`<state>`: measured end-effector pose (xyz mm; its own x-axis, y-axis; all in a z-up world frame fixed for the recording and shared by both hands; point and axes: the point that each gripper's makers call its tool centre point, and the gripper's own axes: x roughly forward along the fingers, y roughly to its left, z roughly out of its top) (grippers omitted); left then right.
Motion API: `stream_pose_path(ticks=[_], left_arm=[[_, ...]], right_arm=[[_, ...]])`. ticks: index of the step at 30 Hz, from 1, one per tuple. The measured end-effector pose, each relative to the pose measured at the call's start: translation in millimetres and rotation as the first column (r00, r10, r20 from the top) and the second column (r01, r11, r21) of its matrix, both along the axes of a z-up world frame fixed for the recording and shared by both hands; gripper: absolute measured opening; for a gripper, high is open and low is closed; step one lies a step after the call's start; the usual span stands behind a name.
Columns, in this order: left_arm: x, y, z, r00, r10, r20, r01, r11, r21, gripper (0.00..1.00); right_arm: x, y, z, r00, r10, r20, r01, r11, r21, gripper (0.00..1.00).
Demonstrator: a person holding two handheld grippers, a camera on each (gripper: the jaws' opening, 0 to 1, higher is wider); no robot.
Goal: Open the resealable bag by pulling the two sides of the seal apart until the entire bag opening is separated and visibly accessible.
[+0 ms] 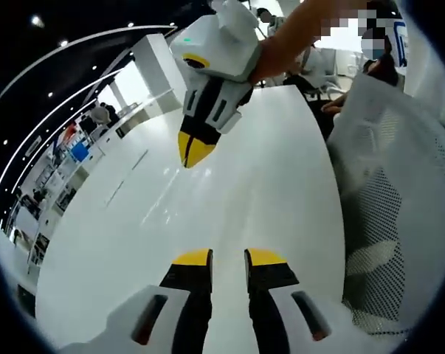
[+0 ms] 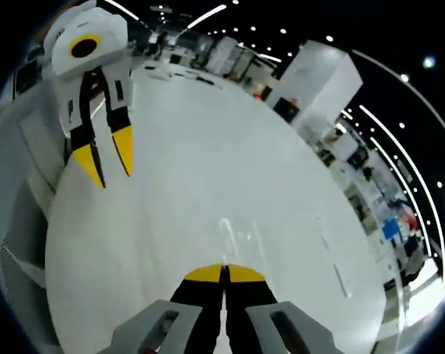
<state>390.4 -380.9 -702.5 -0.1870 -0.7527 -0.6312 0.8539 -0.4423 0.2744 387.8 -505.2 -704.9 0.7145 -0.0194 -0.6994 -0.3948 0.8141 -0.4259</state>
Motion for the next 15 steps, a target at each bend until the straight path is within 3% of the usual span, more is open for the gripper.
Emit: stream_pose_path(ticks=[10, 15], left_arm=[[8.0, 17, -3.8, 0.992, 0.097, -0.086, -0.096, 0.995, 0.01, 0.3], [13.0, 17, 1.5, 0.963, 0.204, -0.176, -0.205, 0.979, 0.013, 0.45]], right_arm=[[5, -11, -7.3, 1.0, 0.008, -0.021, -0.009, 0.999, -0.037, 0.0], [8, -15, -10.1, 0.999, 0.03, -0.026, -0.032, 0.997, -0.064, 0.0]])
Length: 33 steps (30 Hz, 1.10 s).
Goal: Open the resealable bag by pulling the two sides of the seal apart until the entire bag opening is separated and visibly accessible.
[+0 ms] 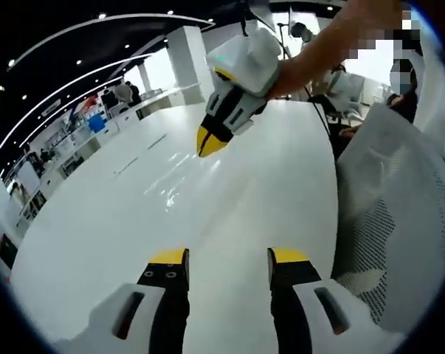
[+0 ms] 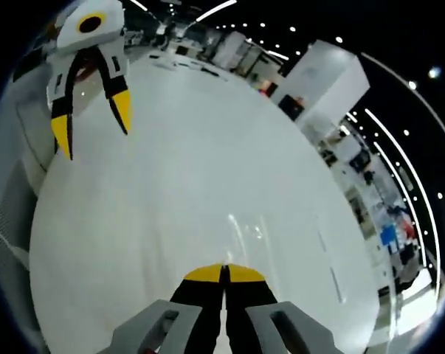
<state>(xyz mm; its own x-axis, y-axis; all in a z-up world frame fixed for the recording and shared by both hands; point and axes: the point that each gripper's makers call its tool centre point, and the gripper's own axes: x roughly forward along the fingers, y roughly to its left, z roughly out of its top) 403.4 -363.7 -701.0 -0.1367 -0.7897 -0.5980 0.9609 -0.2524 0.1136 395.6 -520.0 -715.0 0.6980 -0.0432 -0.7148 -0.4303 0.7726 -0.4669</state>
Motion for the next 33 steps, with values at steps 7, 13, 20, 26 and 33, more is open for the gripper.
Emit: stream_pose_path(ticks=[7, 13, 20, 26, 33], left_arm=[[0.9, 5, 7.3, 0.998, 0.047, -0.036, -0.047, 0.999, -0.016, 0.51], [-1.3, 17, 5.4, 0.998, 0.053, -0.023, -0.053, 0.999, -0.011, 0.49], [2.1, 29, -3.8, 0.996, 0.077, -0.033, -0.077, 0.997, 0.011, 0.47], [2.9, 31, -4.5, 0.997, 0.077, -0.032, -0.076, 0.997, 0.015, 0.46], [2.4, 27, -4.6, 0.998, 0.061, -0.023, -0.06, 0.998, 0.017, 0.45]], right_arm=[[5, -3, -6.2, 0.998, 0.058, -0.011, -0.059, 0.997, -0.056, 0.0], [1, -5, -15.5, 0.997, 0.07, -0.045, -0.072, 0.996, -0.047, 0.0], [-4, -2, -24.3, 0.996, 0.037, -0.085, -0.032, 0.998, 0.055, 0.0], [-7, -3, -24.2, 0.997, 0.013, -0.079, -0.004, 0.994, 0.105, 0.0], [-10, 0, -22.2, 0.997, -0.007, -0.083, 0.019, 0.988, 0.152, 0.04]])
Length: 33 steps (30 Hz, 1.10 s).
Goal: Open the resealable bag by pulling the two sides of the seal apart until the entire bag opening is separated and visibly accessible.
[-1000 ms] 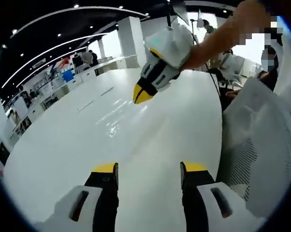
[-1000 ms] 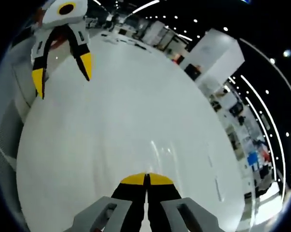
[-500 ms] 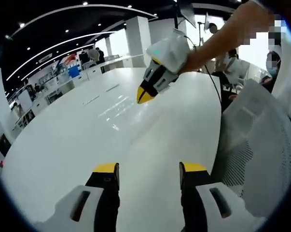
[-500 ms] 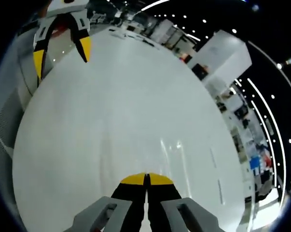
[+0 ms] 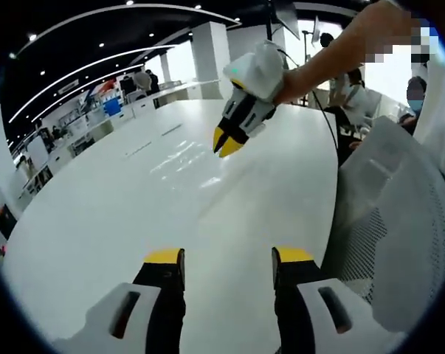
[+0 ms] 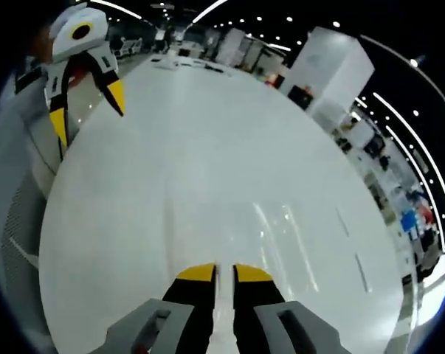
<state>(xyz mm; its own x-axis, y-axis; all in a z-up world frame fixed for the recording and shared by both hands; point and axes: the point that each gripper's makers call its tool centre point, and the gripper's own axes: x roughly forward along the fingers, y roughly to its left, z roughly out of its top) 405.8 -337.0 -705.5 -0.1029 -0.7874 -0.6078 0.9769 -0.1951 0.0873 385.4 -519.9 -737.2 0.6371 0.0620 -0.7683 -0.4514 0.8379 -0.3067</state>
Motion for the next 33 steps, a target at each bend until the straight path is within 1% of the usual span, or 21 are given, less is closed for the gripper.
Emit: stream_pose_path(ticks=[2, 6, 8, 10, 12, 14, 16, 18, 20, 26, 29, 32, 33], left_arm=[[-0.5, -1, 0.6, 1.0, -0.004, -0.001, 0.004, 1.0, 0.0, 0.46], [1.4, -1, 0.7, 1.0, -0.007, -0.002, 0.007, 1.0, 0.001, 0.46], [2.0, -1, 1.0, 1.0, -0.008, -0.002, 0.008, 1.0, 0.001, 0.46], [2.9, -1, 1.2, 1.0, -0.007, -0.003, 0.007, 1.0, -0.002, 0.46], [2.9, 0, 1.4, 1.0, -0.006, -0.005, 0.006, 1.0, -0.003, 0.46], [3.1, 0, 0.6, 1.0, -0.008, -0.005, 0.007, 1.0, -0.004, 0.45], [2.5, 1, -0.4, 1.0, -0.009, -0.015, 0.009, 1.0, -0.002, 0.46], [3.7, 2, -1.0, 1.0, -0.014, -0.009, 0.014, 1.0, -0.001, 0.46], [4.9, 3, -0.7, 1.0, -0.012, -0.008, 0.012, 1.0, 0.0, 0.46], [7.2, 3, 0.5, 1.0, -0.006, -0.006, 0.006, 1.0, -0.003, 0.46], [6.0, 2, 1.1, 1.0, -0.006, -0.008, 0.006, 1.0, -0.006, 0.47], [4.2, 1, 1.8, 1.0, -0.007, -0.008, 0.007, 1.0, -0.009, 0.48], [3.6, 0, 2.1, 1.0, -0.007, -0.009, 0.007, 1.0, -0.009, 0.49]], right_arm=[[-4, 4, -2.4, 1.0, -0.016, -0.018, 0.016, 0.999, 0.047, 0.06], [-7, 2, -2.1, 0.999, -0.033, -0.02, 0.034, 0.998, 0.046, 0.06], [-7, 4, 0.2, 0.998, -0.055, -0.013, 0.056, 0.995, 0.084, 0.08], [-8, 4, 1.8, 0.998, -0.056, -0.008, 0.057, 0.995, 0.082, 0.08], [-8, 6, 2.5, 0.998, -0.069, -0.008, 0.069, 0.991, 0.111, 0.11], [-10, 8, 1.3, 0.997, -0.07, -0.018, 0.071, 0.99, 0.118, 0.12], [-11, 12, 2.6, 0.997, -0.077, -0.019, 0.079, 0.986, 0.148, 0.14], [-12, 13, 4.2, 0.996, -0.083, -0.019, 0.085, 0.983, 0.161, 0.16], [-13, 16, 5.7, 0.997, -0.081, -0.018, 0.083, 0.982, 0.173, 0.2], [-17, 20, 12.1, 0.993, -0.119, -0.009, 0.118, 0.969, 0.219, 0.31], [-19, 19, 12.6, 0.99, -0.141, -0.008, 0.139, 0.961, 0.24, 0.39], [-22, 21, 16.6, 0.985, -0.175, 0.002, 0.167, 0.948, 0.271, 0.45], [-23, 21, 17.6, 0.98, -0.197, 0.009, 0.186, 0.939, 0.289, 0.47]])
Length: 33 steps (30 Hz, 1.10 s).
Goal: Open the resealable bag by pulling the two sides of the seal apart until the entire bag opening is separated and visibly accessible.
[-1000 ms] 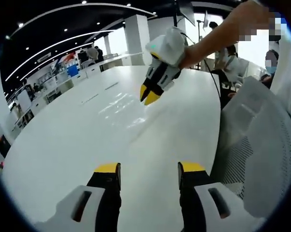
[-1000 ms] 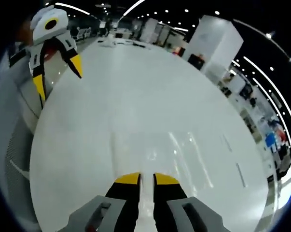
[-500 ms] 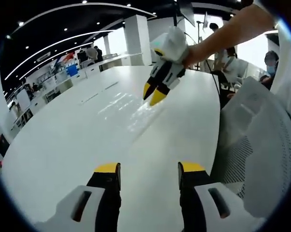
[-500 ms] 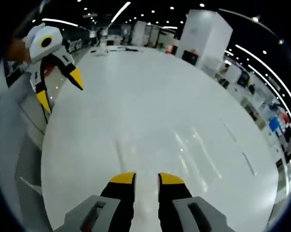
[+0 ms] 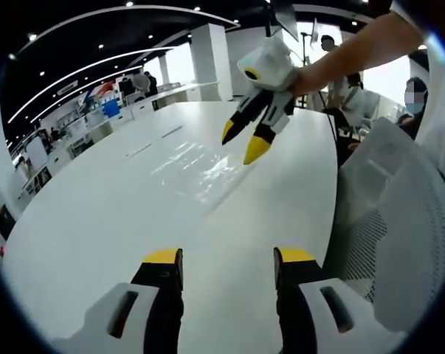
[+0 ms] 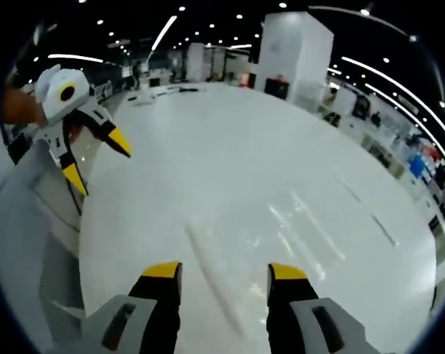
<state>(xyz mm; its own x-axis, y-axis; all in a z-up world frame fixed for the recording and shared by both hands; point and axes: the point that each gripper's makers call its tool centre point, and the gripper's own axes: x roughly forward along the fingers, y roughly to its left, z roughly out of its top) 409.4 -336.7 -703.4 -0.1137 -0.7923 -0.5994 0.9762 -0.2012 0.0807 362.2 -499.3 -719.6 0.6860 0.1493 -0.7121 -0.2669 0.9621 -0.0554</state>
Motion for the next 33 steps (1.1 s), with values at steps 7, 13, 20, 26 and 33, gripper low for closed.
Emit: stream_pose_path(ticks=[7, 13, 20, 26, 33], left_arm=[[-1.5, 0, -0.1, 1.0, -0.006, 0.003, 0.006, 1.0, -0.008, 0.48], [-0.5, 1, -1.0, 1.0, 0.002, -0.003, -0.002, 1.0, -0.003, 0.52], [2.3, 3, -4.7, 0.998, 0.04, -0.045, -0.039, 0.999, 0.015, 0.64], [3.9, 4, -4.1, 0.996, 0.064, -0.054, -0.064, 0.998, 0.004, 0.78], [3.1, 6, -4.4, 0.987, 0.126, -0.103, -0.125, 0.992, 0.015, 0.99]], right_arm=[[-14, 0, 0.6, 0.996, -0.087, 0.027, 0.085, 0.994, 0.066, 0.63], [-21, -4, 9.4, 0.988, -0.148, 0.054, 0.142, 0.985, 0.099, 0.74], [-30, 1, 23.1, 0.964, -0.238, 0.12, 0.215, 0.959, 0.183, 0.9], [-45, 2, 24.5, 0.947, -0.293, 0.134, 0.262, 0.942, 0.209, 0.97], [-55, 8, 23.1, 0.926, -0.344, 0.153, 0.303, 0.922, 0.239, 1.0]])
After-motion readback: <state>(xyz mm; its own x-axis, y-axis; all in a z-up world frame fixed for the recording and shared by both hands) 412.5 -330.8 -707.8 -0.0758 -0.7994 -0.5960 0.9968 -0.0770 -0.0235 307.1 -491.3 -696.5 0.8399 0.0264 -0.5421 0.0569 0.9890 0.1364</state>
